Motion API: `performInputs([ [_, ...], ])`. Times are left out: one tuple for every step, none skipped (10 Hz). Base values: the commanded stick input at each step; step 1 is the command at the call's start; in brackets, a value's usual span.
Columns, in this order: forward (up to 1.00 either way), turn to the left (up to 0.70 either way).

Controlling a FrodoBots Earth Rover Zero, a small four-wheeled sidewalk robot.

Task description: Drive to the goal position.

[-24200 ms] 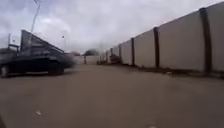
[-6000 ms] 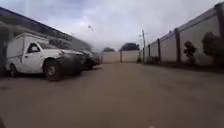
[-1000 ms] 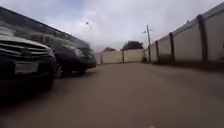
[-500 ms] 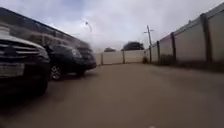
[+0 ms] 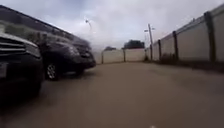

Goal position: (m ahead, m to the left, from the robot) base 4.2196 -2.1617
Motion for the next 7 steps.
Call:
performInputs([
  [0.50,0.00],
  [0.50,0.00],
  [0.50,0.00],
  [0.50,0.00],
  [0.50,0.00],
  [0.50,0.00],
  [0.50,0.00],
])
